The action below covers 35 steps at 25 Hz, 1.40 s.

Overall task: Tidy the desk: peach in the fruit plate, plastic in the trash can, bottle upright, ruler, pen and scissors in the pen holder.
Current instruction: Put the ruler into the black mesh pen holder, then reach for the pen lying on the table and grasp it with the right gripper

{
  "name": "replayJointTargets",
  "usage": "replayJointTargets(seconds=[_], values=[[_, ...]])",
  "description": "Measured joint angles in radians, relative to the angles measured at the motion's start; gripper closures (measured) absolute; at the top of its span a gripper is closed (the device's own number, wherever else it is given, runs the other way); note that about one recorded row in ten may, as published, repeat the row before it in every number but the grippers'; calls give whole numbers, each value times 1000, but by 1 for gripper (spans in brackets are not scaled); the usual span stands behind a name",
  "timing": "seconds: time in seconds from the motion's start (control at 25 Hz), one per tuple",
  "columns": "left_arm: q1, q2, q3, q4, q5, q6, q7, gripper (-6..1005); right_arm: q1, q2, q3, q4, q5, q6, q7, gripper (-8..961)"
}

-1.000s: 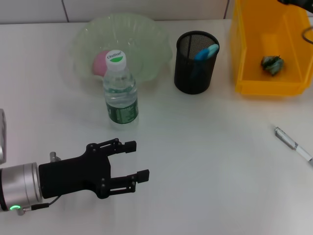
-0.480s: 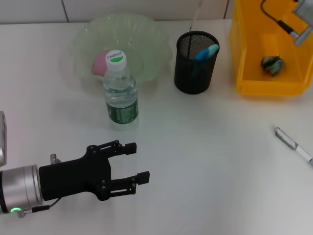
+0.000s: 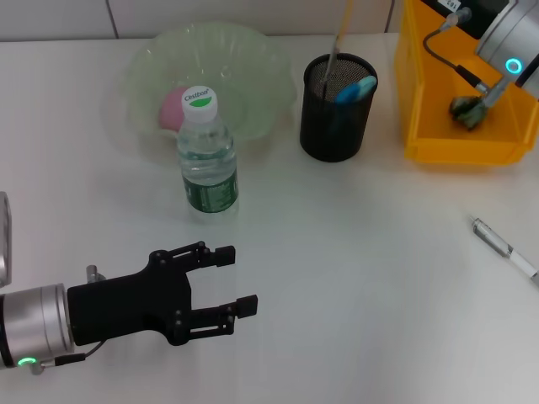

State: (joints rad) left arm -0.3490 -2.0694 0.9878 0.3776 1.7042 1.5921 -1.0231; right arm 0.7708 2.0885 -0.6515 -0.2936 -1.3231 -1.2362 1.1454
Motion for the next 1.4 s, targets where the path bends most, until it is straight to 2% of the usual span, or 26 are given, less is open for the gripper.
replayJointTargets(seconds=[0.24, 0.4, 0.48, 0.52, 0.56, 0.6, 0.68, 0.8, 0.88, 0.92, 0.96, 1.04, 1.08, 1.12, 1.24, 1.32, 1.4], values=[[0, 0, 0, 0, 0, 0, 0, 206, -14, -2, -13, -4, 6, -8, 1, 457], [1, 0, 0, 0, 0, 5, 0, 206, -37, -8, -53, -69, -3, -10, 49, 391], [1, 0, 0, 0, 0, 14, 0, 205, -71, -12, -129, -160, -7, -11, 126, 359], [1, 0, 0, 0, 0, 14, 0, 205, -128, -20, -219, -309, -28, -11, 248, 344], [1, 1, 0, 0, -3, 22, 0, 205, -128, -20, -219, -309, -28, -11, 248, 329], [1, 2, 0, 0, -4, 23, 0, 205, -161, -26, -255, -395, -53, -12, 316, 314], [2, 3, 0, 0, -10, 26, 0, 205, -219, -32, -285, -570, -147, -26, 463, 284], [2, 4, 0, 3, -12, 29, 0, 205, -277, -27, -281, -850, -395, -104, 695, 281], [2, 4, 0, 3, -12, 29, 0, 205, -284, -24, -277, -1036, -631, -205, 885, 279], [-2, 4, 0, 4, -12, 30, -1, 205, -265, -20, -280, -1171, -867, -323, 1047, 279], [-2, 4, 0, 4, -12, 30, -1, 205, -265, -20, -280, -1171, -867, -323, 1047, 278], [-8, 3, 0, 4, -12, 30, -1, 205, -242, -8, -291, -1288, -1140, -438, 1176, 276], [-8, 3, 0, 4, -12, 30, -1, 205, -242, -8, -291, -1288, -1140, -438, 1176, 275], [-8, 3, 0, 4, -12, 29, -1, 205, -239, -4, -314, -1295, -1255, -458, 1204, 274], [-10, 2, 0, 8, -12, 28, -1, 205, -235, -4, -345, -1271, -1347, -468, 1233, 276], [-11, 2, 0, 8, -12, 29, -1, 205, -241, -3, -408, -1216, -1430, -467, 1258, 277], [-11, 2, 0, 7, -12, 29, -1, 205, -246, -3, -429, -1195, -1439, -463, 1262, 279]])
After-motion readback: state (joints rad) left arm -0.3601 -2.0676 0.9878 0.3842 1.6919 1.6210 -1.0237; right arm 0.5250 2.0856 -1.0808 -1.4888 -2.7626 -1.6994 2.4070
